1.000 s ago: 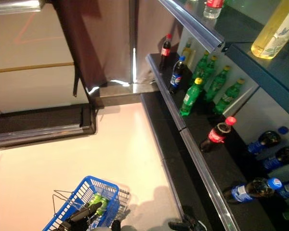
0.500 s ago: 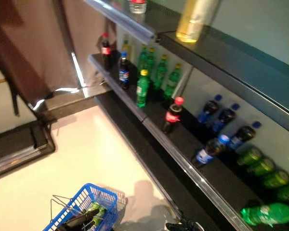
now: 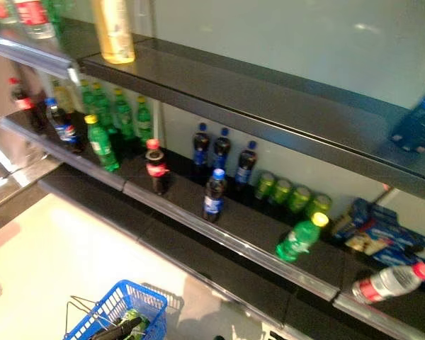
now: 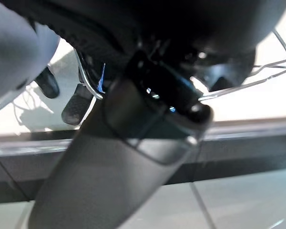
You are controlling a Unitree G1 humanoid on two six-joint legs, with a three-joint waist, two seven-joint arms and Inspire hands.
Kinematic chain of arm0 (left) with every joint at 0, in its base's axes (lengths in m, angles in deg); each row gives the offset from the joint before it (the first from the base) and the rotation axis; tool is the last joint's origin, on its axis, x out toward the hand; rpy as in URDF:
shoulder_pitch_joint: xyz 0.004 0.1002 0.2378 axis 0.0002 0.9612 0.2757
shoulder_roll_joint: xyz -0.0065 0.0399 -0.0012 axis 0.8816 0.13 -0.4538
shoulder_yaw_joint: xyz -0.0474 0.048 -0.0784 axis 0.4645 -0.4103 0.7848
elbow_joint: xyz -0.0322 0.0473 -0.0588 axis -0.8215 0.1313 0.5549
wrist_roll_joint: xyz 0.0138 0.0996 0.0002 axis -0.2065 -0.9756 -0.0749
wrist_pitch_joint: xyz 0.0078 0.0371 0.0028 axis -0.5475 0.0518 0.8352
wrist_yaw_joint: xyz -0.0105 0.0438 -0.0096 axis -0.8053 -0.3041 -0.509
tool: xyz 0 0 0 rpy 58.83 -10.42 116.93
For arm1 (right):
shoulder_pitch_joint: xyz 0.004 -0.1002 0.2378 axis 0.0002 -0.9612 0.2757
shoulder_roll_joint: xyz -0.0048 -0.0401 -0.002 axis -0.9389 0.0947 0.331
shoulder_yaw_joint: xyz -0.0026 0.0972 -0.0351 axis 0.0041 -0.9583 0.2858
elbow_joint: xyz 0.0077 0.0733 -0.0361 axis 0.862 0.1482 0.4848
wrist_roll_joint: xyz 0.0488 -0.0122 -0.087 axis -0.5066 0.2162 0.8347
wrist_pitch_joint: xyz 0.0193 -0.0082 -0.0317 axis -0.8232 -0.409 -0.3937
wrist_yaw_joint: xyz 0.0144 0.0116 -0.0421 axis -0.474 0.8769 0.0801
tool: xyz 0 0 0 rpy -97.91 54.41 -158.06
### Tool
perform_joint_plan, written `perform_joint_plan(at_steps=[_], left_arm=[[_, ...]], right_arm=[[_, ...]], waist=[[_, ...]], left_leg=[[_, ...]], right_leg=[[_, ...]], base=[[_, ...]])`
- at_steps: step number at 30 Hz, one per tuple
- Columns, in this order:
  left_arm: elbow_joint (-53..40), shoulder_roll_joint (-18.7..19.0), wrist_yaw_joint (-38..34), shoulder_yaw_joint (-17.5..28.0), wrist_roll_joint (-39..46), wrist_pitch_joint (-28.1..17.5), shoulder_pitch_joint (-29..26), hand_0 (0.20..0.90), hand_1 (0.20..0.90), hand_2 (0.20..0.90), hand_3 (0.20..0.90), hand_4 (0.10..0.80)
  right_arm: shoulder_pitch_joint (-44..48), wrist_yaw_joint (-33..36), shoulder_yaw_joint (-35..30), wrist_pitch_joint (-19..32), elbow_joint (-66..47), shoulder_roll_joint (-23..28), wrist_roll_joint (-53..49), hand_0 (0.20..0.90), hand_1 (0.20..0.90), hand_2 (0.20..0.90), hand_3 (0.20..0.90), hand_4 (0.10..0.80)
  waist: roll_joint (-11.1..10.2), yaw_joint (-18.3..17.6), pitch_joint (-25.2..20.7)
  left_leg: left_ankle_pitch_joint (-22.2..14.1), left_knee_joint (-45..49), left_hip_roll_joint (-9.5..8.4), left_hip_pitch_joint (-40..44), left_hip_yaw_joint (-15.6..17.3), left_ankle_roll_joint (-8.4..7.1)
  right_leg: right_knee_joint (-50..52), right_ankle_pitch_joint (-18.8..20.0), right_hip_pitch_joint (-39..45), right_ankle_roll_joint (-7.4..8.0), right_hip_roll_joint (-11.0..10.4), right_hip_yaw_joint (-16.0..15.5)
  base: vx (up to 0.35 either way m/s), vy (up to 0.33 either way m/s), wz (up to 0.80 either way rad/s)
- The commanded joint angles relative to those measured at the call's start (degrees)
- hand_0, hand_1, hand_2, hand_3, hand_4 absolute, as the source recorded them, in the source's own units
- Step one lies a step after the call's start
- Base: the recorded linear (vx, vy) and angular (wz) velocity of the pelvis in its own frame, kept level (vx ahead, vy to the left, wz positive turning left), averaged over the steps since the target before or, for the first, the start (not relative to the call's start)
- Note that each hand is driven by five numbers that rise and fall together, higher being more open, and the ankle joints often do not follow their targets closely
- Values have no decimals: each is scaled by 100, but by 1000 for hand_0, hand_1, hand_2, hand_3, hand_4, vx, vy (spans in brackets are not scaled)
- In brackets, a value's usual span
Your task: Pick up the drink and place into the basket.
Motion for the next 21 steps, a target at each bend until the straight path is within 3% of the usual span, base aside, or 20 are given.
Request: perform_joint_plan(at_steps=[1, 5, 11, 21], left_arm=[[-357, -384, 614, 196, 450, -193, -530, 300, 300, 300, 200, 100], [-389, -430, 543, -102, 357, -131, -703, 300, 300, 300, 200, 100], [-278, -267, 587, -48, 335, -79, -817, 300, 300, 300, 200, 100], [-221, -174, 582, 5, 289, -71, -810, 300, 300, 300, 200, 100]], right_arm=[[523, 84, -14, 67, 357, 333, 86, 900, 900, 900, 900, 800], [440, 199, -113, 145, 365, 261, -228, 900, 900, 900, 900, 800], [354, 133, -132, 174, 338, 239, -146, 900, 900, 900, 900, 800], [388, 61, -159, 96, 320, 247, -80, 900, 900, 900, 900, 800]], waist=[[571, 86, 109], [681, -71, 118], [692, -220, 131], [595, -168, 49]], left_leg=[[559, -767, -208, -282, -677, -50], [623, -1041, -212, -106, -607, -51], [533, -1170, -281, 72, -444, 42], [473, -1203, -287, 180, -289, 76]], right_leg=[[368, -453, 427, 353, -154, 73], [570, -492, 373, 447, -242, -18], [601, -368, 297, 622, -422, -32], [429, -323, 455, 682, -490, -103]], base=[[61, 208, -139], [40, 172, -107], [29, 77, 0], [11, 3, -2]])
